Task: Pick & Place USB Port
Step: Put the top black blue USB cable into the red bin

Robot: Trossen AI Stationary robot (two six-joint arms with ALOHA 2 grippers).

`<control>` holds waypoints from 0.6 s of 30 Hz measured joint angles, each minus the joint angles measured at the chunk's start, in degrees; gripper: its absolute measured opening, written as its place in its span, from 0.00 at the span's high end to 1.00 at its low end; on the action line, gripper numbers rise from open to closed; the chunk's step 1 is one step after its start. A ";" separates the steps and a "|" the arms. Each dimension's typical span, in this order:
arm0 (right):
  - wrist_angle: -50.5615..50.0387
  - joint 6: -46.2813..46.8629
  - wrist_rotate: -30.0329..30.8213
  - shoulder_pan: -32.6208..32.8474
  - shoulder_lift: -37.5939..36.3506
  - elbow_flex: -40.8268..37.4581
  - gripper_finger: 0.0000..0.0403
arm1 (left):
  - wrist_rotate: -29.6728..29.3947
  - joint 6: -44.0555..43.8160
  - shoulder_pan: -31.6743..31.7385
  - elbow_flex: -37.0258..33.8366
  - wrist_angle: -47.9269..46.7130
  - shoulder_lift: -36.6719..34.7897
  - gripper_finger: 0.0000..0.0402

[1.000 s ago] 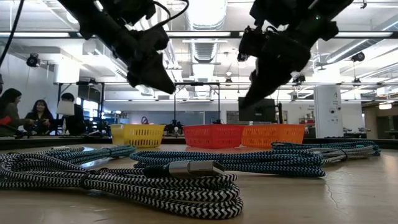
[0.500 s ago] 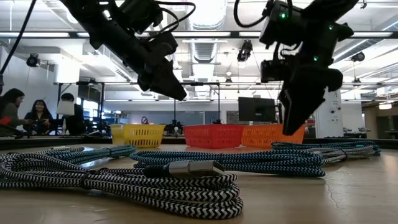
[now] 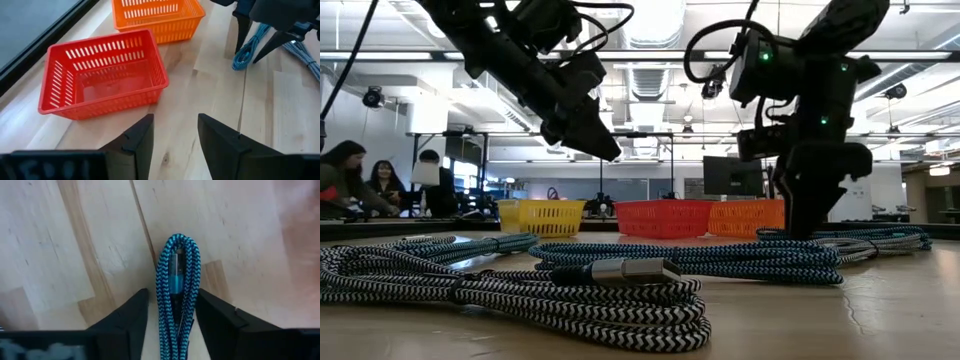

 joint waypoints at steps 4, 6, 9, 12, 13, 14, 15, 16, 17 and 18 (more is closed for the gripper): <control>-0.74 -0.05 -0.18 0.00 -0.38 1.36 0.77 | 0.00 0.00 0.00 0.00 -0.04 0.00 0.61; -0.64 -0.09 -0.19 -0.02 -1.24 1.96 0.84 | 0.01 -0.01 0.00 0.00 -0.01 0.00 0.61; -0.03 -1.09 -1.33 -0.10 -3.55 3.70 0.92 | 0.02 -0.03 0.00 0.00 0.05 0.00 0.61; 0.13 -3.34 -1.66 -0.37 -5.64 6.12 0.92 | 0.00 -0.07 0.00 0.00 0.98 0.00 0.61; 0.01 -4.22 -1.69 -0.63 -6.12 6.97 0.92 | 0.02 -0.10 0.00 0.00 1.68 0.00 0.61; 0.01 -4.79 -1.64 -1.00 -6.54 8.02 0.92 | 0.02 -0.09 0.00 0.00 2.53 0.00 0.61; 0.46 -5.64 -1.34 -1.52 -7.11 9.33 0.92 | 0.02 -0.10 -0.02 0.00 3.29 0.00 0.61; 1.33 -6.52 -0.25 -1.98 -7.64 10.70 0.91 | 0.04 -0.11 -0.06 0.01 3.69 0.00 0.62; 2.39 -7.51 1.41 -2.55 -8.05 11.92 0.89 | 0.12 -0.12 -0.08 0.04 4.02 0.00 0.62; 3.11 -8.43 3.03 -3.29 -8.30 13.06 0.88 | 0.16 -0.14 -0.09 0.03 4.80 0.00 0.62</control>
